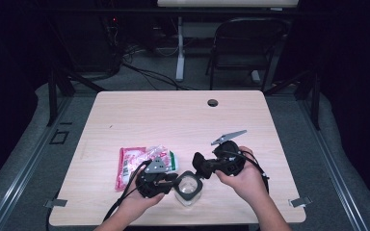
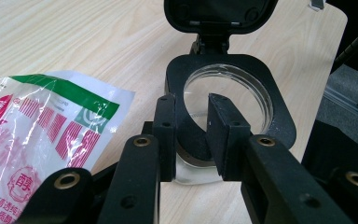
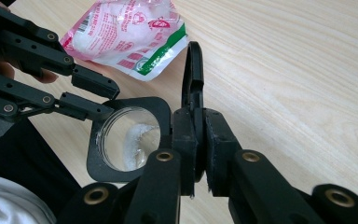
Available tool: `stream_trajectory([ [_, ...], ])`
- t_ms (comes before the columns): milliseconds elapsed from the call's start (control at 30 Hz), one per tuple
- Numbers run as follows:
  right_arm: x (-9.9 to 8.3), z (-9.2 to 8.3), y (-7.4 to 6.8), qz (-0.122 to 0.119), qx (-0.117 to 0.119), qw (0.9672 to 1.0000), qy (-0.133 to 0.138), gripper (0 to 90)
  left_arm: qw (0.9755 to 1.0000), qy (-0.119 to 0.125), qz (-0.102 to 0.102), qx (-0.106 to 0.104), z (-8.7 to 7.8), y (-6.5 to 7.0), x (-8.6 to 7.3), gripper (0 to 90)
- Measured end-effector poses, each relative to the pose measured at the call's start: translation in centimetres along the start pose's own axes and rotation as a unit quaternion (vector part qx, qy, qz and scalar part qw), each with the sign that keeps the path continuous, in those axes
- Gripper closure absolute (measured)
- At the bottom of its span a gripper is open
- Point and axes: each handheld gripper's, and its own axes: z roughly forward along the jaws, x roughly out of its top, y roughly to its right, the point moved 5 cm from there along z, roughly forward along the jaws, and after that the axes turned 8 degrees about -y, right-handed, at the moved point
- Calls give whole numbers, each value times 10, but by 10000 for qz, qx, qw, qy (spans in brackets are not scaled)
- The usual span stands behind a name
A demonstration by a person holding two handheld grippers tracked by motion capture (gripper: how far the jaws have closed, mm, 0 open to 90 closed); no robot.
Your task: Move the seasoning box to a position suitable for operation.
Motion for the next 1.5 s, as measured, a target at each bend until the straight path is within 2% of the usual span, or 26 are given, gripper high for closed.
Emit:
stream_trajectory([
  [367,3,15,-3,61,56,10000,-26,790,10000,16,-10,33,0,1,0,735],
  [567,6,23,-2,58,-42,9999,-132,846,9999,38,-31,90,-1,-1,0,700],
  [800,7,25,-1,132,53,9999,9,856,9995,171,-176,173,-9,-11,-3,666],
  [933,7,25,4,247,42,9996,99,857,9991,166,-236,314,-15,-21,-10,641],
  [1167,9,24,11,214,37,9998,35,856,9978,150,-366,537,-21,-35,-21,603],
  [1200,11,24,14,232,38,9997,31,856,9972,122,-362,643,-24,-41,-25,595],
  [1300,12,24,17,214,84,9997,-7,855,9966,107,-401,716,-26,-45,-28,570],
  [1333,14,25,19,237,39,9997,15,852,9957,103,-425,820,-26,-49,-31,546],
  [1433,15,25,20,231,28,9997,2,848,9947,126,-425,925,-26,-52,-33,507],
  [1500,17,26,20,225,25,9997,39,843,9934,79,-403,1068,-24,-54,-35,495],
])
